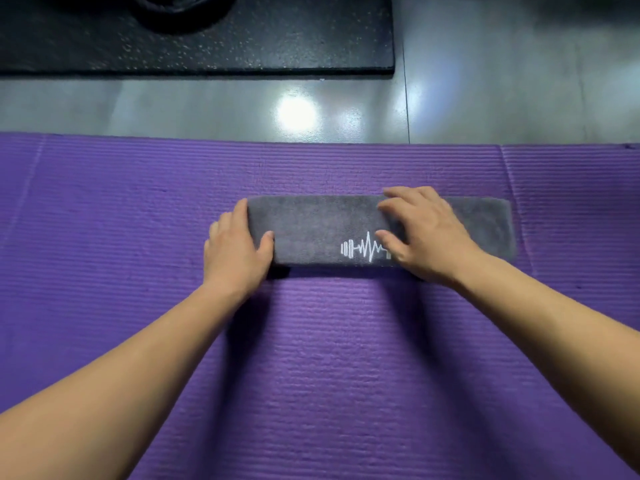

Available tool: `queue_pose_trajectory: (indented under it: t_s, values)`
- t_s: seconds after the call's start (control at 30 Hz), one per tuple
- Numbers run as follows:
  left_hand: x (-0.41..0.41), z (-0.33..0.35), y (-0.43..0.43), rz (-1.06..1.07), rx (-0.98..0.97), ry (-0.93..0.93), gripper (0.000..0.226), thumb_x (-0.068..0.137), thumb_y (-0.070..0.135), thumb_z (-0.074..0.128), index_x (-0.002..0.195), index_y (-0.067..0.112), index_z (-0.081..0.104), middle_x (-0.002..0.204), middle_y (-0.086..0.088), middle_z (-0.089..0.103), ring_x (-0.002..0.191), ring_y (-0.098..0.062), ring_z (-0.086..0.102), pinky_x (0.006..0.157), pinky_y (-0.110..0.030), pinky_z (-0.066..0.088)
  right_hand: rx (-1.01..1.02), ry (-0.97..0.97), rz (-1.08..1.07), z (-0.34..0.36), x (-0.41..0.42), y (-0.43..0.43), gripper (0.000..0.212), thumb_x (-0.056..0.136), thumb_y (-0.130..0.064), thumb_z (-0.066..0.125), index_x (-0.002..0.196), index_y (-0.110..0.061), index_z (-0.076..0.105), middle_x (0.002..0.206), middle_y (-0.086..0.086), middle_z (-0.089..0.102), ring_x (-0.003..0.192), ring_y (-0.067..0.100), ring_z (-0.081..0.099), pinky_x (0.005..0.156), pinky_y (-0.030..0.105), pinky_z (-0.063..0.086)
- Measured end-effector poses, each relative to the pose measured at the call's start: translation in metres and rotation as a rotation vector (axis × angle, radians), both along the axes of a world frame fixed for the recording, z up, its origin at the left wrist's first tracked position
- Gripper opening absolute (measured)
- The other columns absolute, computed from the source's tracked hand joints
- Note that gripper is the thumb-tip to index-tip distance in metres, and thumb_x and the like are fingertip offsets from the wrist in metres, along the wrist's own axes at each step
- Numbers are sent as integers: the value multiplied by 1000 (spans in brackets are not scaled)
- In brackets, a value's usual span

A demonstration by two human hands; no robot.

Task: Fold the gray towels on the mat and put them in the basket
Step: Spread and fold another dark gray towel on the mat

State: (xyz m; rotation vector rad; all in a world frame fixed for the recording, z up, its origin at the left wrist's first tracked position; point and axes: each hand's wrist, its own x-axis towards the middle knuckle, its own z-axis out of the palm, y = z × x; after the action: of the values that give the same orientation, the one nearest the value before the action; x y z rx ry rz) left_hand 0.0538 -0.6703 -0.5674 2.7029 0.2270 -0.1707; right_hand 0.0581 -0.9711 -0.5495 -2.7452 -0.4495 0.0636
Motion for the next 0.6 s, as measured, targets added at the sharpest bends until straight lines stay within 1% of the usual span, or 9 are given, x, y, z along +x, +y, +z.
queue_pose_trajectory:
  t_s: [0.1,0.17,0.23,0.33,0.4,0.43,0.5,0.53,0.6]
  values:
    - [7,3,2,119,-106,89,63,88,43,69,135,9,45,131,-18,57,120,-40,55,97,-47,47,21,84,211,0,9,47,45,86,-43,67,122,-16,64,144,6,54,119,33,51,102,48,45]
    - [12,5,3,197,-95,191,66,85,52,70,129,8,49,130,-18,58,119,-39,57,95,-44,47,-46,140,245,-5,17,63,48,87,-42,71,128,-20,61,151,1,47,124,31,46,104,47,43]
    - [18,6,3,221,-95,268,63,81,59,70,117,10,53,121,-14,62,112,-36,59,88,-41,47,-76,184,218,-12,20,67,50,86,-45,72,129,-25,58,154,-5,41,128,28,40,105,48,41]
    - [24,6,5,282,-233,309,56,79,56,75,103,9,55,97,-5,65,87,-27,63,68,-34,46,-12,220,163,-16,21,65,50,83,-47,75,126,-29,57,155,-11,39,130,25,36,106,48,39]
    - [24,6,4,334,-391,297,46,79,49,80,89,10,56,81,-1,60,68,-18,56,55,-31,38,28,241,131,-16,19,65,50,83,-46,76,126,-30,57,155,-13,38,131,24,35,106,47,36]
    - [23,8,2,358,-503,295,43,78,48,81,83,11,58,77,0,61,64,-15,54,54,-29,37,42,242,118,-17,18,65,50,83,-45,76,127,-30,57,156,-14,38,131,23,35,107,47,35]
    - [18,11,0,381,-718,318,51,67,57,79,84,10,66,79,-3,69,69,-17,60,63,-28,42,65,240,101,-18,16,65,50,82,-45,76,127,-31,58,156,-16,38,131,21,34,107,46,33]
    - [16,12,-1,387,-790,309,56,61,62,75,84,11,66,81,-3,69,73,-18,60,68,-31,43,80,240,93,-18,15,65,50,82,-45,77,126,-31,58,156,-16,38,131,21,34,107,46,33]
    - [11,18,-7,368,-908,239,54,61,65,70,82,16,61,80,-3,64,76,-17,56,72,-37,42,113,251,80,-18,15,64,50,81,-45,77,126,-32,59,155,-17,39,131,19,33,108,46,32]
